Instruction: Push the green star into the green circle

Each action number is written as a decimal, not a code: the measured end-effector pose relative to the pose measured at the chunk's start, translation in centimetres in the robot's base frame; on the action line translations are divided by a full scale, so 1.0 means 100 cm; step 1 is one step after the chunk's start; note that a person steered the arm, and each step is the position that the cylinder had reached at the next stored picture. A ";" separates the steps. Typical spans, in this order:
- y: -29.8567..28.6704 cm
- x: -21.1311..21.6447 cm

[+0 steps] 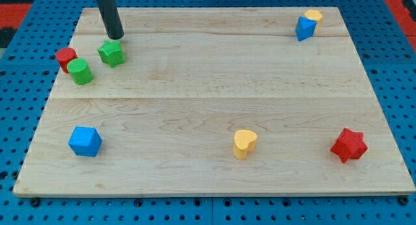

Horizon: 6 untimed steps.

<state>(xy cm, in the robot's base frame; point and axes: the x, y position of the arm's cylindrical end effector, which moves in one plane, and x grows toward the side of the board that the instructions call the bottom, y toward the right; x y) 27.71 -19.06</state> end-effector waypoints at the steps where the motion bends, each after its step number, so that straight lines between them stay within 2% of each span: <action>1: 0.006 0.007; 2: 0.029 0.028; 4: -0.010 0.043; 5: 0.017 0.043; 6: 0.069 0.051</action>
